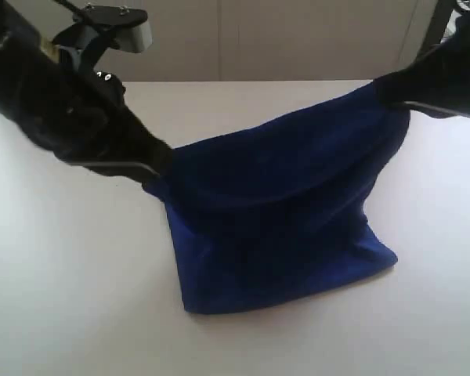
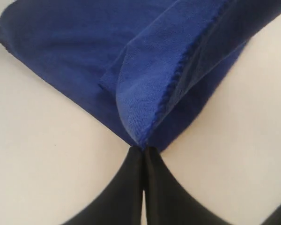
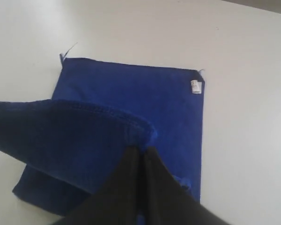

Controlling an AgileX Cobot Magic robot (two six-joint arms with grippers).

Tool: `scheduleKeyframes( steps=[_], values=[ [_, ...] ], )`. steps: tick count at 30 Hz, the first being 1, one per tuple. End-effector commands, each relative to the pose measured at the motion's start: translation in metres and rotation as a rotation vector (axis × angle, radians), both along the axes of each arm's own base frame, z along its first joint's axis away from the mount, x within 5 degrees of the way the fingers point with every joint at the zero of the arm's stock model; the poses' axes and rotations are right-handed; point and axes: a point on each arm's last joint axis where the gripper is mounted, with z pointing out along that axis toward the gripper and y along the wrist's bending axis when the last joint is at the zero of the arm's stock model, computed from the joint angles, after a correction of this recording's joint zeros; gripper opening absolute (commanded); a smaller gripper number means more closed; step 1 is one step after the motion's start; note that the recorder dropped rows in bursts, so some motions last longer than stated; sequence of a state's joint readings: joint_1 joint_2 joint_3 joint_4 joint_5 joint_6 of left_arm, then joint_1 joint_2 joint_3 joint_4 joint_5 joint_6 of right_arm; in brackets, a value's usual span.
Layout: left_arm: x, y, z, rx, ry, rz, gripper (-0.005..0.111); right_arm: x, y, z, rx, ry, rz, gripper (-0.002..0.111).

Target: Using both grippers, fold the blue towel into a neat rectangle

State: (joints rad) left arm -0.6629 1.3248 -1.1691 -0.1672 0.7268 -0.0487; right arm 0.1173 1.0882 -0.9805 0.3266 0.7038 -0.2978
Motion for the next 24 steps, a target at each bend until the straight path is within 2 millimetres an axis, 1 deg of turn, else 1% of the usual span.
scheduleKeyframes(
  steps=[1, 2, 4, 8, 11, 13, 15, 18, 22, 24],
  values=[
    [-0.045, 0.01, 0.012, -0.053, -0.003, -0.057, 0.0, -0.04, 0.0, 0.004, -0.018, -0.016, 0.054, 0.0],
    [-0.055, 0.012, 0.014, -0.071, -0.004, -0.067, 0.0, -0.051, 0.001, 0.004, -0.018, -0.02, 0.067, 0.0],
    [-0.07, 0.016, 0.019, -0.108, 0.002, -0.089, 0.0, -0.067, 0.0, 0.006, -0.017, -0.031, 0.081, 0.0],
    [-0.099, 0.021, 0.03, -0.197, 0.026, -0.144, 0.0, -0.096, -0.004, 0.019, -0.012, -0.099, 0.094, 0.0],
    [-0.113, 0.019, 0.037, -0.267, 0.038, -0.181, 0.0, -0.111, -0.006, 0.026, -0.006, -0.159, 0.094, 0.0],
    [-0.117, 0.015, 0.042, -0.323, 0.034, -0.195, 0.0, -0.115, -0.007, 0.028, -0.004, -0.174, 0.093, 0.0],
    [-0.118, 0.012, 0.044, -0.352, 0.017, -0.199, 0.0, -0.116, -0.007, 0.028, -0.004, -0.176, 0.093, 0.0],
    [-0.112, 0.007, 0.042, -0.354, -0.004, -0.184, 0.0, -0.108, -0.006, 0.025, -0.005, -0.156, 0.091, 0.0],
    [-0.099, -0.001, 0.032, -0.299, -0.019, -0.132, 0.0, -0.086, -0.004, 0.018, -0.009, -0.115, 0.078, 0.0],
    [-0.091, -0.002, 0.026, -0.244, -0.036, -0.086, 0.0, -0.069, -0.002, 0.012, -0.01, -0.094, 0.066, 0.0]
  ],
)
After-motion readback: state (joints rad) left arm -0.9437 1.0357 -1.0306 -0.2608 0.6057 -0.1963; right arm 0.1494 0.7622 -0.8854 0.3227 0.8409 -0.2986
